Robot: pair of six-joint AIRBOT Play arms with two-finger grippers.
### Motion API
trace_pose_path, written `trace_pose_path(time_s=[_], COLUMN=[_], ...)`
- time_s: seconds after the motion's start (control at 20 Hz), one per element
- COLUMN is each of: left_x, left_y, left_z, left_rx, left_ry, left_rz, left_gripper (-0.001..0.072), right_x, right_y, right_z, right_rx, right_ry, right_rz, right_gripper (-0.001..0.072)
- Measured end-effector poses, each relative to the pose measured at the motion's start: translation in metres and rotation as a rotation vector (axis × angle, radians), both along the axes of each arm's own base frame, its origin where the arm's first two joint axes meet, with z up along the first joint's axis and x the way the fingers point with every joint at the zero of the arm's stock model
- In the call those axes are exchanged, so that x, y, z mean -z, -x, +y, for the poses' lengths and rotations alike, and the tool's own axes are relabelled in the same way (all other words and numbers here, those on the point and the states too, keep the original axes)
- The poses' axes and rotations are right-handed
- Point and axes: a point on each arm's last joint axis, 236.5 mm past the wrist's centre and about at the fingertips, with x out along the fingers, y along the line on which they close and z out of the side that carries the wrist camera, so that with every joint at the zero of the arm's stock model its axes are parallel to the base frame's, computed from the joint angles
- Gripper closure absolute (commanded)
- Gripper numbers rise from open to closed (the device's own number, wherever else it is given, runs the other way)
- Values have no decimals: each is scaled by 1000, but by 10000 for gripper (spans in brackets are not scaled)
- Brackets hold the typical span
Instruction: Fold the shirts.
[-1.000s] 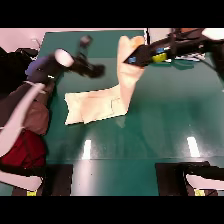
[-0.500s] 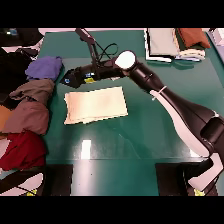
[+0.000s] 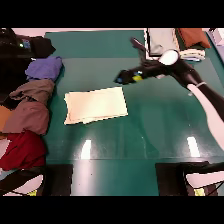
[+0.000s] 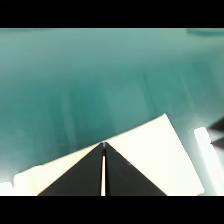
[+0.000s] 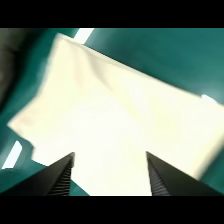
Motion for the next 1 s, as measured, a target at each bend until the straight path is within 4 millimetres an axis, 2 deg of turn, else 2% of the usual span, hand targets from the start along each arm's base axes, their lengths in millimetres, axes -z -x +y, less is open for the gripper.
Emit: trace_pose_path(time_s=[0.05,0.15,0.25,0.35,0.5,0.6,0.7,0.85,0.9,1.0], left_x=[6,16,24,30,35,36,38,38,38,38], left_y=[1,3,3,2,0,0,0,0,1,5], left_z=[-6,-17,-26,-33,-36,-38,-39,-40,-41,-51], left_rx=[12,34,50,61,65,68,69,61,61,78], left_ry=[-1,-1,1,1,3,4,4,18,23,29], left_rz=[9,19,24,30,35,37,41,49,52,56], left_gripper=[684,684,684,684,684,684,685,686,685,686], right_x=[21,60,87,106,124,130,135,122,114,91], right_y=[0,8,16,23,26,26,22,12,7,-11], right_z=[-25,-56,-64,-52,-18,12,38,68,70,57], right_rx=[53,120,158,166,147,103,60,-2,-11,1], right_ry=[17,34,12,-36,-86,-105,-105,-122,-125,-114], right_rz=[62,180,280,356,408,420,402,333,304,218], right_gripper=[155,156,156,157,165,326,695,698,699,698])
